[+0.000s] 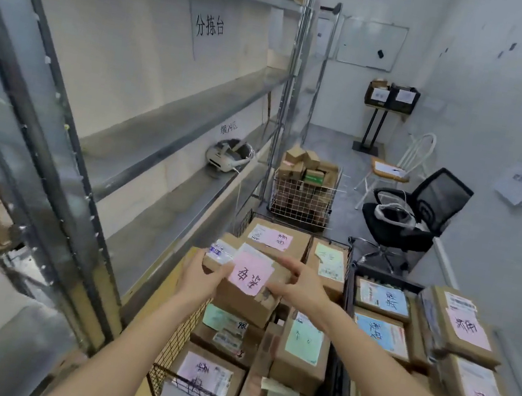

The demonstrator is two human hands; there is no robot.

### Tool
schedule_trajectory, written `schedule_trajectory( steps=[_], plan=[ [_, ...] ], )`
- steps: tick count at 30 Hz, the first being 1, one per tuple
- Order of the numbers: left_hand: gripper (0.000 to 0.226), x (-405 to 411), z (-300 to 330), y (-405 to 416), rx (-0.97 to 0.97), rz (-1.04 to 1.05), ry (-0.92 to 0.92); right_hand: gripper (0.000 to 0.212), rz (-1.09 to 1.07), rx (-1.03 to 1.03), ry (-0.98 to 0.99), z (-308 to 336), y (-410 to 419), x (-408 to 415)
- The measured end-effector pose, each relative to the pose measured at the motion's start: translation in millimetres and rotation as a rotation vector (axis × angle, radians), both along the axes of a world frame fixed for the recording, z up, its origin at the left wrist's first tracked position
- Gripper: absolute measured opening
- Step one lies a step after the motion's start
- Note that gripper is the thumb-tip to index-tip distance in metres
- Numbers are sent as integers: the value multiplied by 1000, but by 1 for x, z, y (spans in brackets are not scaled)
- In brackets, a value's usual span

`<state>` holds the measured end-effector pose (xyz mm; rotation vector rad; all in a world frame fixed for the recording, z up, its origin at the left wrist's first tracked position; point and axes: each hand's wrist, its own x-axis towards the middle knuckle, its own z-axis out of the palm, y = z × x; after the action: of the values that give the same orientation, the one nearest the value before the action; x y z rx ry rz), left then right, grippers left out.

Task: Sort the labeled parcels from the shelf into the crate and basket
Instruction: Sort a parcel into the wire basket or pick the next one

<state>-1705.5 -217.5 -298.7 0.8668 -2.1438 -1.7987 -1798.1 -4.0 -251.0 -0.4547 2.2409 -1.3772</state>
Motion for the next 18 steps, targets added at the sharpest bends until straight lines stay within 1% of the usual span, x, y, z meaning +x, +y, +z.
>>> schedule_trajectory(
  steps=[2, 3, 4, 7, 9, 11, 13, 15, 18],
  plan=[
    [60, 0, -16, -2, -72, 1, -66, 73, -54, 29, 39, -22, -6, -4],
    [58, -1, -26, -5, -105, -4, -100, 73, -80, 24, 50, -33, -8, -5],
    [59, -2, -37, -9, -140, -17, -134, 74, -96, 38, 44, -42, -11, -4],
    [79, 1, -67, -15, -223, -31, -230, 78, -108, 52, 23, -77, -15, -3],
    [72, 5, -78, -11, -259, -49, -281, 76, -101, 71, -12, -95, -17, -1],
    [63, 8, -81, -5, -352, -79, -307, 71, -93, 110, -30, -114, -16, -1],
    [69, 6, -82, 1, -451, -115, -311, 70, -90, 156, -19, -130, -15, -2],
    [76, 3, -88, 4, -508, -145, -315, 69, -93, 199, -14, -144, -16, -3],
    [74, -1, -105, 4, -526, -186, -328, 67, -76, 251, 26, -161, -19, -6]
  ],
)
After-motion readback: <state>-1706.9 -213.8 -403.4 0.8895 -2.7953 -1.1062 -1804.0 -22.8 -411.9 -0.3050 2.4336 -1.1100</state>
